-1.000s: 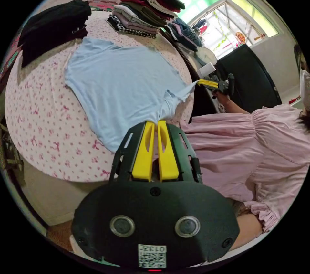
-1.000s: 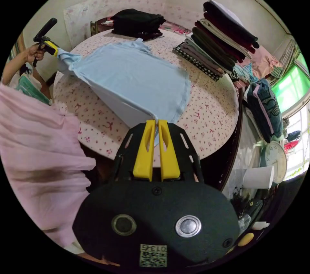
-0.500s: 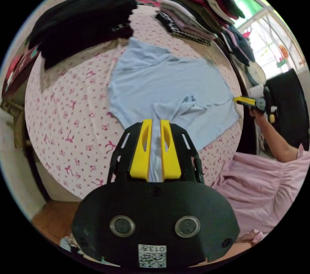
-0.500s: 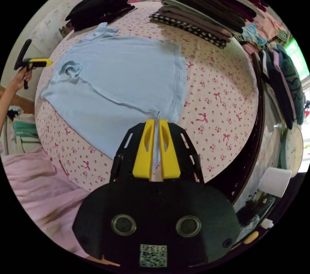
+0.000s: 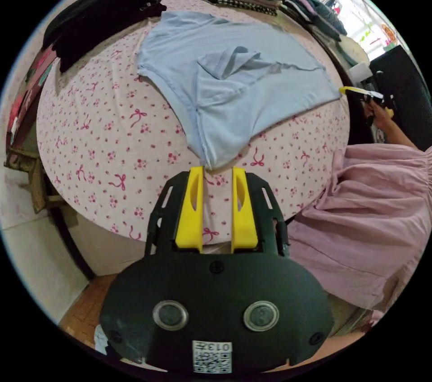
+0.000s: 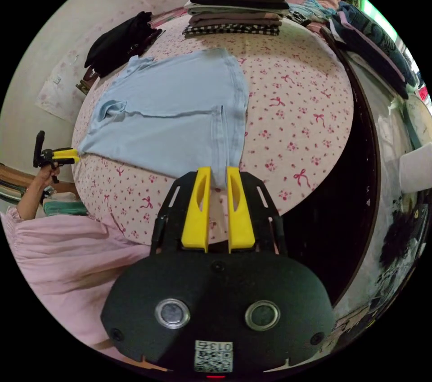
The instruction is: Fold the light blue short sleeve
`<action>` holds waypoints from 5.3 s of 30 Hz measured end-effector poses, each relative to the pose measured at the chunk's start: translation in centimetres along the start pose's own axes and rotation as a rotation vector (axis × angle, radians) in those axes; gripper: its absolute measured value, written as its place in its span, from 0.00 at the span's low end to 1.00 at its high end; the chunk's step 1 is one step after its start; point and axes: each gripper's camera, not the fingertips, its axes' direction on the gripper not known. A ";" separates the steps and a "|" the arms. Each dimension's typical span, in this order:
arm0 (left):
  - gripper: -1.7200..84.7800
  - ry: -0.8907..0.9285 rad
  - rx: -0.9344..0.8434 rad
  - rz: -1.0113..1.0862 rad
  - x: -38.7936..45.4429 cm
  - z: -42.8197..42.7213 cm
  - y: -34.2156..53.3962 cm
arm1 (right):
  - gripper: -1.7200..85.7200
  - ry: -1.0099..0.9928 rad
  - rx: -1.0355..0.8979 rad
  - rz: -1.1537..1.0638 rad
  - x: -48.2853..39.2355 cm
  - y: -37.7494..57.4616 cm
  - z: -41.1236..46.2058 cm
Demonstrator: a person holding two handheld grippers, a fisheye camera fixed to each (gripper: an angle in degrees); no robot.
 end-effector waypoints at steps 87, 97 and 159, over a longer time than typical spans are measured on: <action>0.02 0.120 -0.028 -0.166 -1.2 2.3 -3.2 | 0.03 0.063 -0.060 -0.080 2.1 -3.6 14.2; 0.02 -0.046 -0.052 -0.148 2.0 2.2 -3.4 | 0.09 -0.270 0.089 -0.568 -15.2 -12.0 17.9; 0.02 0.002 0.150 -0.111 1.2 -4.9 6.1 | 0.04 -0.002 0.030 -0.682 -36.3 -6.5 27.4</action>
